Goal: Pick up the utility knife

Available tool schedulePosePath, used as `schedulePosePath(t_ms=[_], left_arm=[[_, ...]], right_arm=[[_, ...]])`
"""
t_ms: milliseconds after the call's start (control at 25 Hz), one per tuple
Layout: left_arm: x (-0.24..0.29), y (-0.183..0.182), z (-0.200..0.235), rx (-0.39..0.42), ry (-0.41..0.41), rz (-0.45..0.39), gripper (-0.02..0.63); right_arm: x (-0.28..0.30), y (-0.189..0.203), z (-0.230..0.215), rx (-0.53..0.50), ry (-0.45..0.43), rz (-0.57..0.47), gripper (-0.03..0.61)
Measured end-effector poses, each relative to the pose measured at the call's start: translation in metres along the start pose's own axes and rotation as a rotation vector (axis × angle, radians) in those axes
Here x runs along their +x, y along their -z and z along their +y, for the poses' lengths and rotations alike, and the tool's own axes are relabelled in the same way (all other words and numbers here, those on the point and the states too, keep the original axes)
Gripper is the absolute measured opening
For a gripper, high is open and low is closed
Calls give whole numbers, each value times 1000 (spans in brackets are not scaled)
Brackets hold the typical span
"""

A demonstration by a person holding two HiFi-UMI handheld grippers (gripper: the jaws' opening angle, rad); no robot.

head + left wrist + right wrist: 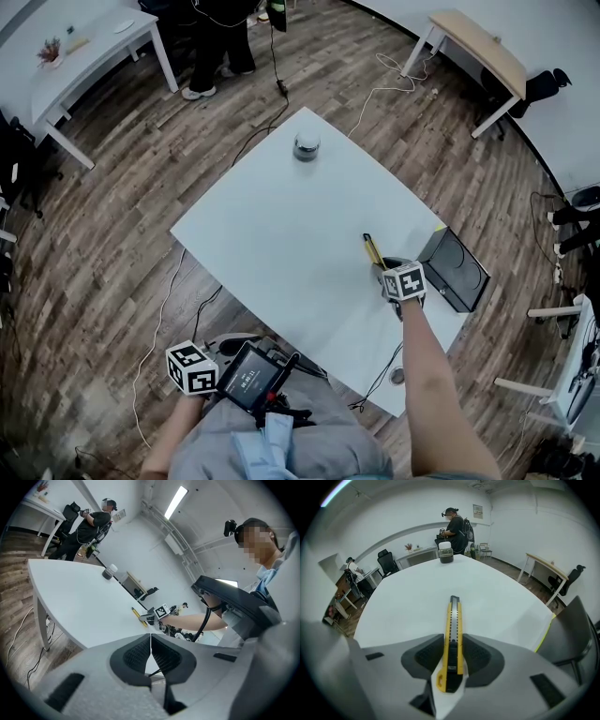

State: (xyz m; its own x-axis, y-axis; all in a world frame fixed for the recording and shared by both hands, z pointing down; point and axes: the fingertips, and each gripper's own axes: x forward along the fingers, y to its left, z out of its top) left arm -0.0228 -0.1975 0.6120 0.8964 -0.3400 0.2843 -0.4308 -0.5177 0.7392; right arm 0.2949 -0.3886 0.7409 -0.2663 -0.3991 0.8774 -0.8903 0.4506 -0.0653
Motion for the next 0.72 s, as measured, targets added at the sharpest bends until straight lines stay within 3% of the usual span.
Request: schedulePosePath(t_ms=[440, 560, 720], left_arm=[[-4, 0, 1, 4, 10, -2, 18], [-4, -2, 0, 6, 13, -6, 18], [-5, -5, -5, 0, 19, -18, 18]], right_arm=[[-1, 1, 5, 23, 50, 3, 117], [0, 1, 12, 42, 29, 2, 117], [-2, 0, 30, 140, -35, -39, 117]])
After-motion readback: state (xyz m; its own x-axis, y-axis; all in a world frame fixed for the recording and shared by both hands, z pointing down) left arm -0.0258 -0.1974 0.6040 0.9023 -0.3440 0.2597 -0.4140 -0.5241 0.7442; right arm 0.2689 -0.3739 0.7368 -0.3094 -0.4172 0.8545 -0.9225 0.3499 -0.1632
